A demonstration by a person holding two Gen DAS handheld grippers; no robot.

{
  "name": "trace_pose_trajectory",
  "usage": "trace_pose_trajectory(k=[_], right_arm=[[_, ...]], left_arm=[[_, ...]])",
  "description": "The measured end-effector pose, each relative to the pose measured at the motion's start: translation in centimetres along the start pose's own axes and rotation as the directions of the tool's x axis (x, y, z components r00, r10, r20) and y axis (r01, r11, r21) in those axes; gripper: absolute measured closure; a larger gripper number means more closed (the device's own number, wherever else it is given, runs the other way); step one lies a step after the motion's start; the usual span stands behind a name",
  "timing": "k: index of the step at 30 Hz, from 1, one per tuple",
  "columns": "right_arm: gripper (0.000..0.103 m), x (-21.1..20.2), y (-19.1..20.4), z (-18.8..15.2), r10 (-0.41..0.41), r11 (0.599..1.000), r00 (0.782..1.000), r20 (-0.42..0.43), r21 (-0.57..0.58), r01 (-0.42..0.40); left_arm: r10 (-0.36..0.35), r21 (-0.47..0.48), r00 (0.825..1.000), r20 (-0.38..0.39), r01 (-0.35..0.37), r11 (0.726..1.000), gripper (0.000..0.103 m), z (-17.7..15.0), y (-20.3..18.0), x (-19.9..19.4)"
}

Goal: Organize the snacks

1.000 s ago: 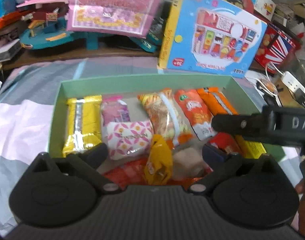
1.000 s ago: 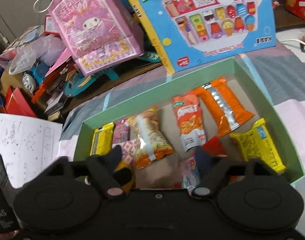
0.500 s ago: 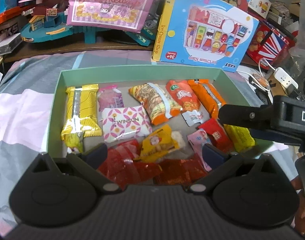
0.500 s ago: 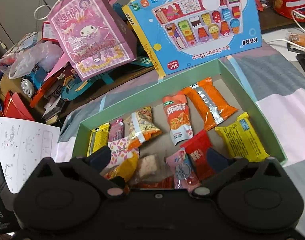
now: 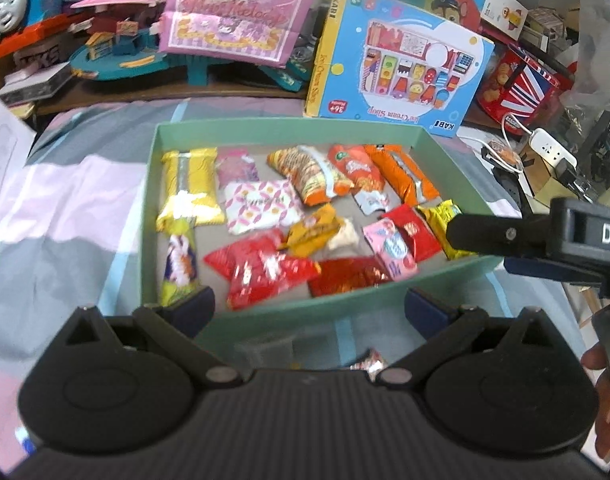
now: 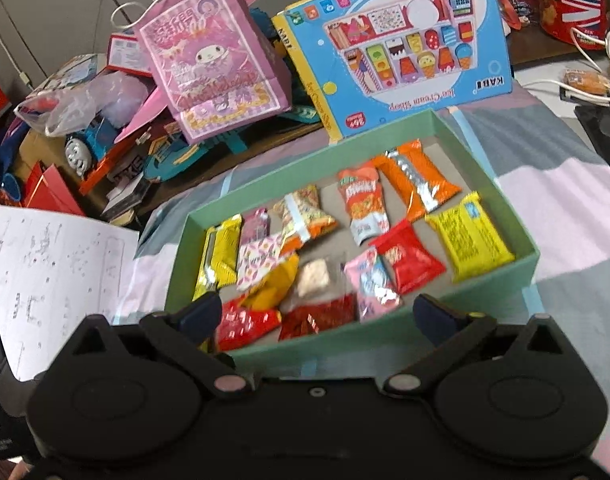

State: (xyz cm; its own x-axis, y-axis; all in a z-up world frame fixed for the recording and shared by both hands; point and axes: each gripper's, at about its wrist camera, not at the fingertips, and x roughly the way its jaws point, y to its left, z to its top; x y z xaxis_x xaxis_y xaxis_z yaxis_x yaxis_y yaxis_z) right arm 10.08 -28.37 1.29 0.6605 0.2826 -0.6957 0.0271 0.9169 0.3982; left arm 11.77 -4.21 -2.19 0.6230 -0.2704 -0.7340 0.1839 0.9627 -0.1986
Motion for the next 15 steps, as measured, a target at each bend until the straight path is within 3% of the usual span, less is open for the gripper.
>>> trace_pose_trajectory(k=[15], right_arm=[[0.000,-2.3,0.8,-6.7,-0.011,1.000,0.997,-0.073,-0.016,0.010]], left_arm=[[-0.007,-0.008,0.999,-0.048,0.007,1.000,0.000,-7.0,3.4,-2.2]])
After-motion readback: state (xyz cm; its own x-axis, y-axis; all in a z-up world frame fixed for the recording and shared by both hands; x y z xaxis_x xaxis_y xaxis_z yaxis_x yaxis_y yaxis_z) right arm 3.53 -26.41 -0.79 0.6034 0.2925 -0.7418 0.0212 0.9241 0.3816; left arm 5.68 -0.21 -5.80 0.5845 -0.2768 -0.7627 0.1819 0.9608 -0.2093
